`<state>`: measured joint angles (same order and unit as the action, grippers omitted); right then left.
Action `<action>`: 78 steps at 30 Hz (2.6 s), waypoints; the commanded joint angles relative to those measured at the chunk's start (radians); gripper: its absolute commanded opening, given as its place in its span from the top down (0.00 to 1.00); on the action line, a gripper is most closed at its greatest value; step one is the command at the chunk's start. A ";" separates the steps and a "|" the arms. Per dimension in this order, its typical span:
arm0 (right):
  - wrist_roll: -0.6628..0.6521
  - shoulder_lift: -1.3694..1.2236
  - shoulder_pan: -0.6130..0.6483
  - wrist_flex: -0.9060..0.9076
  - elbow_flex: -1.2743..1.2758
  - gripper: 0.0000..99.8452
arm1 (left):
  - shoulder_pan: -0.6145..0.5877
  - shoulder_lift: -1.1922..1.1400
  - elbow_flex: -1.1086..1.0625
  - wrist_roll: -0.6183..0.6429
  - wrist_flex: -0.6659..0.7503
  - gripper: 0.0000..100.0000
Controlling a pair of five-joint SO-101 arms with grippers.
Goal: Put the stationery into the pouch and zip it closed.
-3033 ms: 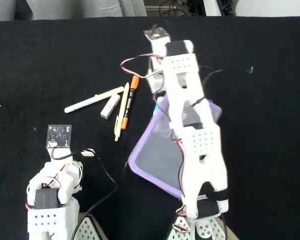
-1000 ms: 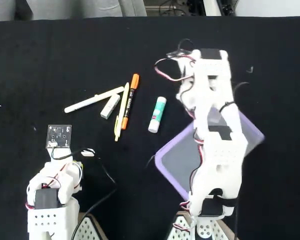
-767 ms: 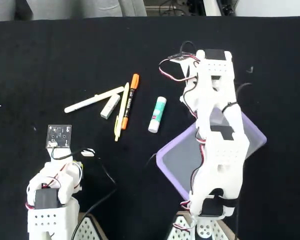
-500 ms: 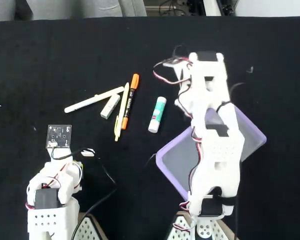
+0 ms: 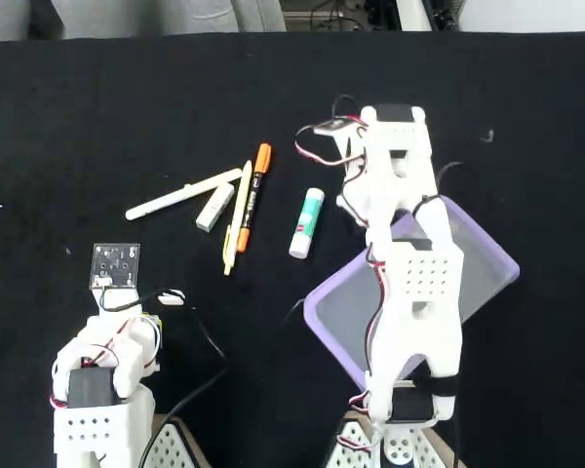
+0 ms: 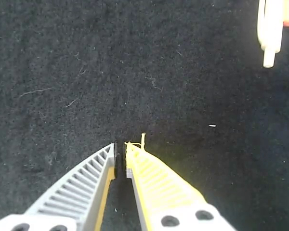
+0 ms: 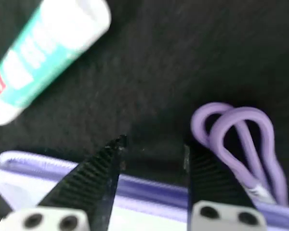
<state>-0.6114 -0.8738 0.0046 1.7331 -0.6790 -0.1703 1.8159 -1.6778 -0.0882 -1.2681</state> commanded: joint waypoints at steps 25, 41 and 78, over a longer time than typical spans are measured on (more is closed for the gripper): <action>-0.011 -0.035 -0.029 0.025 -0.263 0.80 | 0.002 0.008 -0.022 -0.011 0.000 0.94; -0.011 -0.114 -0.109 0.021 -0.249 0.80 | 0.002 0.008 -0.022 -0.011 0.000 0.94; -0.009 -0.125 -0.084 -0.253 -0.981 0.99 | 0.004 0.008 -0.022 -0.011 0.000 0.94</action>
<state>-0.6114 -1.1070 -0.0476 1.5704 -1.6180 -0.1703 1.8159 -1.6778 -0.0882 -1.2681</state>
